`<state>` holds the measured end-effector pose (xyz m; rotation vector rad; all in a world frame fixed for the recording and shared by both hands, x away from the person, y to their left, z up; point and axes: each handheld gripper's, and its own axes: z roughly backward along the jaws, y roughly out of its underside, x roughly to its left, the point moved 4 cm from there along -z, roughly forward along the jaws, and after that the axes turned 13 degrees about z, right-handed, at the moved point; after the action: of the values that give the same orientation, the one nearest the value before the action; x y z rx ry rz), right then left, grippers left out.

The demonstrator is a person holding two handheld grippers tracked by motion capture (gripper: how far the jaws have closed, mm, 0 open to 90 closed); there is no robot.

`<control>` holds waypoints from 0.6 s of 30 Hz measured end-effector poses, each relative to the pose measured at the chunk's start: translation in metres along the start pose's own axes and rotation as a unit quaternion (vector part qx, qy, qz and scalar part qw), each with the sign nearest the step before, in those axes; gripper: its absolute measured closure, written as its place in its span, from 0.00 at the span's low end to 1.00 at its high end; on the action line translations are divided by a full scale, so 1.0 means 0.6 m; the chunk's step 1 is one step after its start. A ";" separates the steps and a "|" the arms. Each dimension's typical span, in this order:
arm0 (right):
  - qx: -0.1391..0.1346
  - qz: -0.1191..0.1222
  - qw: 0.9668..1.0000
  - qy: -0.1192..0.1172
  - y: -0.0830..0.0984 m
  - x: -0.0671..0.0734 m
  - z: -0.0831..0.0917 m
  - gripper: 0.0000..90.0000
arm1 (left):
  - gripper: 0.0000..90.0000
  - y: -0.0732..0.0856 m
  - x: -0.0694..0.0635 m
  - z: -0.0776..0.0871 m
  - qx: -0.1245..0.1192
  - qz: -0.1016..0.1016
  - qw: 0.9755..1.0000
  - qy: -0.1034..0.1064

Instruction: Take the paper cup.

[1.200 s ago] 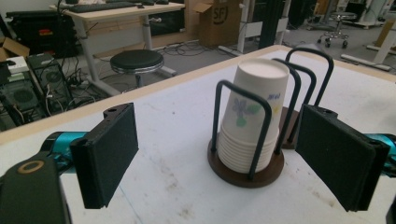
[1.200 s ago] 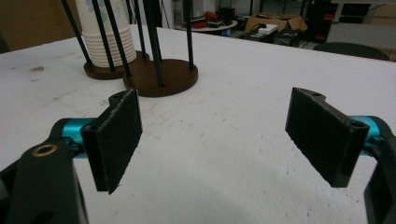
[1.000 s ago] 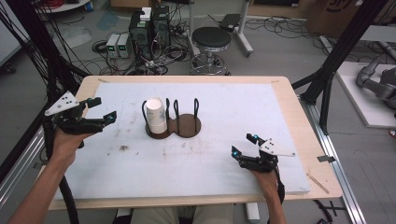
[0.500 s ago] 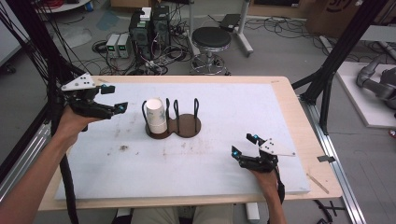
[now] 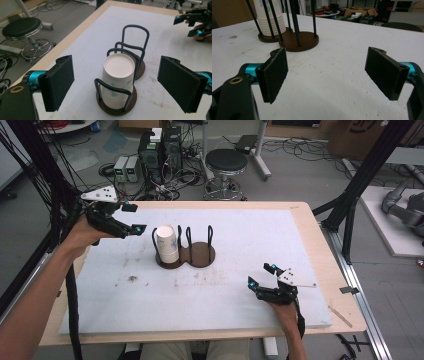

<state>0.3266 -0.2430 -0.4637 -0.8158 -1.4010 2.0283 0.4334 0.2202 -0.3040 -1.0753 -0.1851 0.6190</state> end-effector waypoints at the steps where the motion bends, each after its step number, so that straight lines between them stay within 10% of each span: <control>1: -0.001 0.000 1.000 0.000 0.000 0.000 0.000 0.21 | 0.15 -0.005 0.003 -0.007 0.011 -0.002 1.000 0.008; 18: 0.004 -0.003 1.000 -0.001 0.000 -0.001 -0.002 0.21 | 0.16 0.002 0.013 -0.080 0.066 -0.021 0.997 0.046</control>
<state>0.3278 -0.2430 -0.4639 -0.8050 -1.3950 2.0283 0.4601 0.1885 -0.3295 -0.9683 -0.0852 0.5355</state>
